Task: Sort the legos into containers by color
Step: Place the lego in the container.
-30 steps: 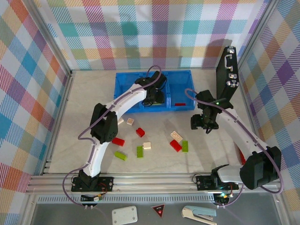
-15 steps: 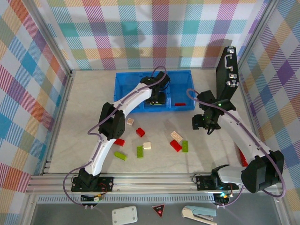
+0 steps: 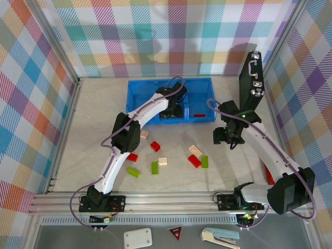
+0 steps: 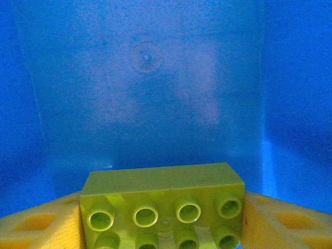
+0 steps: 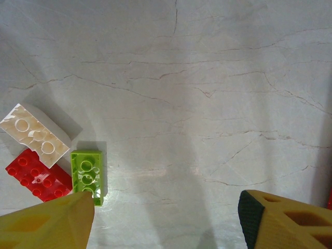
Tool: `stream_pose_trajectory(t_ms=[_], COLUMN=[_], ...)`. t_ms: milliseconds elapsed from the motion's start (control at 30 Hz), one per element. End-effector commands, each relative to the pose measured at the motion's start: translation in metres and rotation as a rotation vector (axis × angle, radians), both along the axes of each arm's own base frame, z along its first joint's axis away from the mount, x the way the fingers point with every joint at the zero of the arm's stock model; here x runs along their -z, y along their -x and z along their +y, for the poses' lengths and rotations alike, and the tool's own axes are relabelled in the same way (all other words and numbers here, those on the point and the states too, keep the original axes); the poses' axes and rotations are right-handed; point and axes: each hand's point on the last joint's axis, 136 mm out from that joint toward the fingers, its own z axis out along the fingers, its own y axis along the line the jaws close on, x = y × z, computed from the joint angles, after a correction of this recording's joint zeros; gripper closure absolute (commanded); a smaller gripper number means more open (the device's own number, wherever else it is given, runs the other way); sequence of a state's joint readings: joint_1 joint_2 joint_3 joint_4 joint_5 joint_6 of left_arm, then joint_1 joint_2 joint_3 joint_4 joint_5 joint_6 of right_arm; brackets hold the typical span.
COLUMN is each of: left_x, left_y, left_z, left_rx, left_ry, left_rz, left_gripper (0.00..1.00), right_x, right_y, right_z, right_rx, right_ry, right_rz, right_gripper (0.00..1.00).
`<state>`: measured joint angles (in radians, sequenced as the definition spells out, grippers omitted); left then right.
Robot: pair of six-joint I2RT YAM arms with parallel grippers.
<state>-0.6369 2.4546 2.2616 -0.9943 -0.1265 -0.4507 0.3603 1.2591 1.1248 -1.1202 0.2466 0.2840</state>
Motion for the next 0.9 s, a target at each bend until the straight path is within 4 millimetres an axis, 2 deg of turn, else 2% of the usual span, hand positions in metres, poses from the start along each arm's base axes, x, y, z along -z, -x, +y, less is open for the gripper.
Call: stream_pose_trajectory(t_ms=[0,500,867], left_x=[0.003,-0.029,-0.063], left_y=[0.002,0.008,0.027], left_z=[0.002,0.003,0.015], left_rx=[0.012,0.01,0.009], left_ry=[-0.001,0.045,0.084], left_rz=[0.025,-0.013,-0.053], left_gripper=[0.32,0.28,0.28], right_x=[-0.011,-0.016,-0.011], right_y=[0.004,0.005,0.005], right_z=[-0.002,0.007,0.024], right_rx=[0.017,0.019,0.023], right_ry=[-0.006,-0.057,-0.145], right_rz=[-0.02,-0.016,0.013], right_gripper=[0.25,0.26,0.27])
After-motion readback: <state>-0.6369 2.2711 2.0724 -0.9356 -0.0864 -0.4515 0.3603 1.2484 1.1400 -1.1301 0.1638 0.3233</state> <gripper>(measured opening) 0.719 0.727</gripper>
